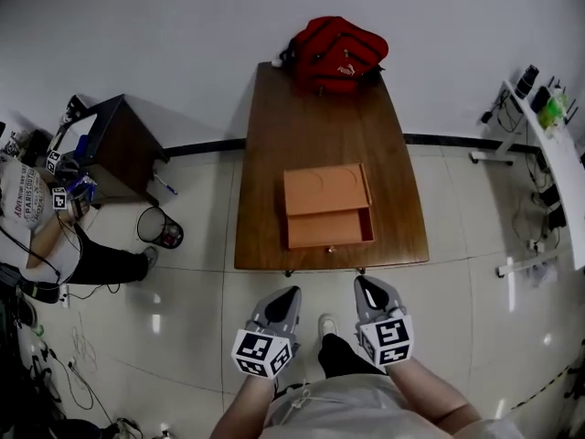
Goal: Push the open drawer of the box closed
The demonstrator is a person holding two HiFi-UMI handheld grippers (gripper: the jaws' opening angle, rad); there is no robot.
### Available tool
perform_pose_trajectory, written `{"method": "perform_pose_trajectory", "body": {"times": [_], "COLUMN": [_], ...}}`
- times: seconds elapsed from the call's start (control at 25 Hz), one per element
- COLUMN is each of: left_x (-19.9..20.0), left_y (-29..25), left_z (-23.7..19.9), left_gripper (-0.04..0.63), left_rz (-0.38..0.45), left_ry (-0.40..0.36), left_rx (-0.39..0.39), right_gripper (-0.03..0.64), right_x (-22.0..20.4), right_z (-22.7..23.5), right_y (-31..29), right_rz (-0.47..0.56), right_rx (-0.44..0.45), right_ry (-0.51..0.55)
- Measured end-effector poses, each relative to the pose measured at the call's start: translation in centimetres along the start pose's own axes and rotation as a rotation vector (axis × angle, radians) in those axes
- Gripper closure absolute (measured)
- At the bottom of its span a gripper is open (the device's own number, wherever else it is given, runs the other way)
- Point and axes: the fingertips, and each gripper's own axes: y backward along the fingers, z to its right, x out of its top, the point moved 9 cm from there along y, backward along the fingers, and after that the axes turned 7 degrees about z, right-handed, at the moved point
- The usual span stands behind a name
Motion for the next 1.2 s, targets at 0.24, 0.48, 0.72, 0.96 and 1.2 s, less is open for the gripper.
{"method": "perform_pose_trajectory", "body": {"times": [0.24,0.48,0.72,0.96,1.2], "left_x": [-3.7,-7.2,-9.3,-9.4,-8.2], "left_y": [-5.7,-10.4,-13.3,-14.2,-15.7], "left_z": [-2.5,-5.4,-6.8,-7.6,-7.9], "left_gripper": [0.589,0.589,0.589,0.589,0.589], "left_rz": [-0.099,-0.206,-0.262,-0.260,-0.258], "left_ry": [0.089,0.141,0.196,0.305,0.302], "left_rx": [0.042,0.081,0.112,0.166,0.164], "right_gripper": [0.614,0.614,0.614,0.614,0.614], "right_x": [-3.5,-6.3,-8.2,-8.4,-7.3], "right_z": [3.3,5.8,6.9,6.7,7.8], "right_y": [-5.9,-10.3,-12.7,-13.8,-15.1], "right_rz": [-0.117,-0.219,-0.297,-0.333,-0.317], "right_rx": [0.034,0.050,0.063,0.108,0.091], "right_ry": [-0.039,-0.076,-0.178,-0.156,-0.148]}}
